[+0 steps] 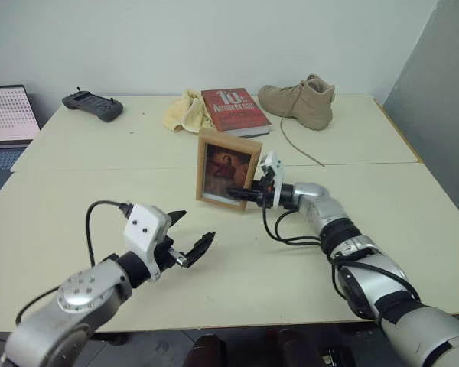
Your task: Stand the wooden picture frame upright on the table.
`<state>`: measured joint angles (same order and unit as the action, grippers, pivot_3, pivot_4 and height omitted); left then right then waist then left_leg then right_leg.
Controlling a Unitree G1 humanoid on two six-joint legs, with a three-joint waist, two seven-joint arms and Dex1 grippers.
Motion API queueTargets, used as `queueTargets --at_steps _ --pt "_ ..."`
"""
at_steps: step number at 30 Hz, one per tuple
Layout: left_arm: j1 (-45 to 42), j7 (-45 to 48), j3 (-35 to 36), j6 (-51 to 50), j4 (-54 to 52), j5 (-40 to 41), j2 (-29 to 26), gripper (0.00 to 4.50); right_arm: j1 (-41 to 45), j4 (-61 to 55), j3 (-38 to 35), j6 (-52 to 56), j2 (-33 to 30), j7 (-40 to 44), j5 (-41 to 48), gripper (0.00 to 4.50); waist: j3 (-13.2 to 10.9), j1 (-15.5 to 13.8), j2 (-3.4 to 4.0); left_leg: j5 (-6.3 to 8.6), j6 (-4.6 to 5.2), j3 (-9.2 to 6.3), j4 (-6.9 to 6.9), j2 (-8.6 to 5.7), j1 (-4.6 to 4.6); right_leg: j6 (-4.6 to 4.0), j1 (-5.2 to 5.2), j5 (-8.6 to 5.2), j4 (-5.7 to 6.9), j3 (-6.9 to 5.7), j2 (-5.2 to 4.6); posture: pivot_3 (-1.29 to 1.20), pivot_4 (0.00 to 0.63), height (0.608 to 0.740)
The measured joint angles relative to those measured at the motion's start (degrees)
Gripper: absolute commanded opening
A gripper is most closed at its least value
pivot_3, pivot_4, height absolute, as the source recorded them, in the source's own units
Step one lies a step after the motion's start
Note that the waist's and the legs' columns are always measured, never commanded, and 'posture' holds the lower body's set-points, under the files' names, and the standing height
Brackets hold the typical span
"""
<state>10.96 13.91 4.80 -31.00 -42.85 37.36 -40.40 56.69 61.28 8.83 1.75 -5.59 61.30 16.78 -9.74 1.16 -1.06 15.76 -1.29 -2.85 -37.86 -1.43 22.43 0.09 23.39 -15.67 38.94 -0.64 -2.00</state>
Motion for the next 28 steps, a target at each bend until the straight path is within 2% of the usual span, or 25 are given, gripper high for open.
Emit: queueTargets --at_steps 5,7,16,21,22,24,26,28 --pt "0.7 0.8 0.4 1.7 0.5 -2.3 3.9 4.5 1.7 2.8 -1.5 0.1 0.5 -0.1 -2.2 1.36 0.1 0.0 -0.05 0.01 0.02 -0.01 -0.02 0.0 -0.16 0.0 -0.15 0.0 0.04 -0.02 0.0 0.0 0.15 0.74" --pt "0.7 1.4 0.7 1.7 0.6 -2.9 4.2 4.5 1.8 3.1 -2.3 0.5 0.6 -0.3 -2.4 2.06 0.1 -0.1 -0.05 0.01 0.03 -0.02 -0.02 0.0 -0.17 0.0 -0.16 0.0 0.05 -0.03 0.0 0.0 0.15 0.74" --pt "-3.1 5.7 0.6 1.8 5.2 -5.4 5.4 4.5 0.2 3.0 -3.2 1.1 -1.6 -2.7 -6.7 4.41 0.1 0.1 -0.04 0.01 0.03 -0.01 -0.02 0.01 -0.16 0.01 -0.14 0.0 0.05 -0.02 0.03 0.0 0.15 0.74" --pt "-6.8 8.7 1.3 0.9 8.3 -5.3 5.2 4.5 -4.3 -4.3 -3.5 3.1 -6.3 -2.1 -7.0 4.47 0.1 0.0 -0.04 0.01 0.03 -0.03 -0.04 0.02 -0.11 0.01 -0.13 0.0 0.04 -0.05 0.03 0.0 0.15 0.74" --pt "-10.2 11.0 2.7 -1.6 10.7 -2.6 3.2 4.5 -8.4 -11.5 -3.4 5.0 -10.5 -0.9 -7.1 4.47 0.1 -0.5 -0.04 0.01 0.03 -0.1 -0.08 0.02 0.0 0.02 -0.1 -0.01 0.05 -0.18 0.02 0.0 0.15 0.74" --pt "-11.7 12.4 5.1 -3.3 12.8 -1.0 1.2 4.5 -10.9 -16.1 -3.6 7.1 -14.1 -0.2 -7.0 4.47 0.0 -0.8 -0.03 0.01 0.04 -0.07 -0.09 0.02 0.02 0.02 -0.09 -0.01 0.05 -0.15 0.02 0.0 0.15 0.74" --pt "-15.6 16.5 9.2 -6.6 18.2 1.7 -3.5 4.5 -16.3 -29.4 -4.7 14.3 -20.9 2.2 -5.2 4.47 0.0 -1.0 -0.01 0.02 0.04 -0.09 -0.1 0.03 0.09 0.03 -0.03 -0.01 0.05 -0.18 0.03 0.0 0.15 0.74" --pt "-18.7 19.8 10.6 -7.8 21.6 2.8 -6.2 4.5 -18.5 -39.1 -5.6 20.3 -24.3 3.3 -2.7 4.47 0.0 -0.5 0.0 0.02 0.04 -0.1 -0.08 0.05 0.04 0.03 -0.02 -0.01 0.07 -0.15 0.07 0.0 0.15 0.74"
